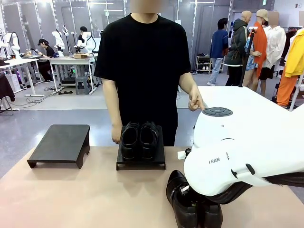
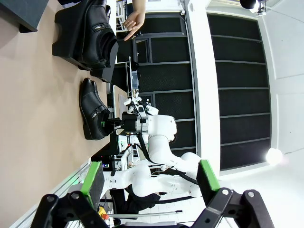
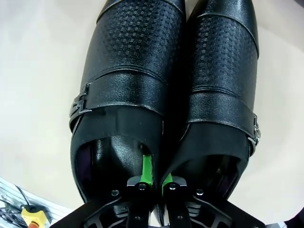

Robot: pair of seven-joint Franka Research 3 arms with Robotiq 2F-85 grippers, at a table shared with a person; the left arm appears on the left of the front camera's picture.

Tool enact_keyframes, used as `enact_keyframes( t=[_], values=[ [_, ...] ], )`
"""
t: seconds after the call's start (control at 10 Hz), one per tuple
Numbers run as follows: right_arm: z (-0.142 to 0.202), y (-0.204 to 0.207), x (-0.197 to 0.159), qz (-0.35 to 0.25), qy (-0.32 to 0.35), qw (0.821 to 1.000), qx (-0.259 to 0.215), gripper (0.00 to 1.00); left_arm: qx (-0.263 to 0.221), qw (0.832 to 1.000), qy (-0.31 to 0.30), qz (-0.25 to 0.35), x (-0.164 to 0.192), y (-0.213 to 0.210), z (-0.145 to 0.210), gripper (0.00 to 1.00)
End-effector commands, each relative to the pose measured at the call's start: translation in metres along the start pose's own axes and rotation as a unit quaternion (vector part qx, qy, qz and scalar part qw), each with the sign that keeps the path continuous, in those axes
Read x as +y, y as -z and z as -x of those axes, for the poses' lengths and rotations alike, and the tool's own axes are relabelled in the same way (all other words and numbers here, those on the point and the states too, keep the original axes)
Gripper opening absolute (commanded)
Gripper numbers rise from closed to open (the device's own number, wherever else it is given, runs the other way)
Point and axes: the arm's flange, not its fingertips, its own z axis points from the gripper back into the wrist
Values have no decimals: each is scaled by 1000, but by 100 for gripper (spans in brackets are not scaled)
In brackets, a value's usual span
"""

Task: Place the shoes on the stand as instructed by the person.
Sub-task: Pick up another pair of Shoes and place it on the Shoes Stand indicated by the person.

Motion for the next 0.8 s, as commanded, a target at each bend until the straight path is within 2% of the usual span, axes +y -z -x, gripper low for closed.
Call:
enact_keyframes(
  t=[0.0, 0.1, 0.2, 0.4, 0.6, 0.7],
  values=[
    [39, 5, -14, 11, 15, 1000, -20, 0, 5, 1000, 5, 3, -1, 0, 5, 100],
    [44, -15, -20, 14, 11, 999, -27, 0, 5, 1000, 5, 3, -1, 0, 5, 100],
    [51, -50, -29, -1, 0, 1000, -2, 0, 5, 1000, 5, 3, -1, 0, 5, 100],
    [47, -115, -53, -9, -2, 999, -49, 0, 5, 1000, 5, 3, -1, 0, 5, 100],
    [38, -155, -85, -17, 17, 996, -84, 0, 5, 1000, 5, 3, -1, 0, 5, 100],
    [35, -170, -99, -33, 6, 995, -97, 0, 5, 1000, 5, 3, -1, 0, 5, 100]
  ],
)
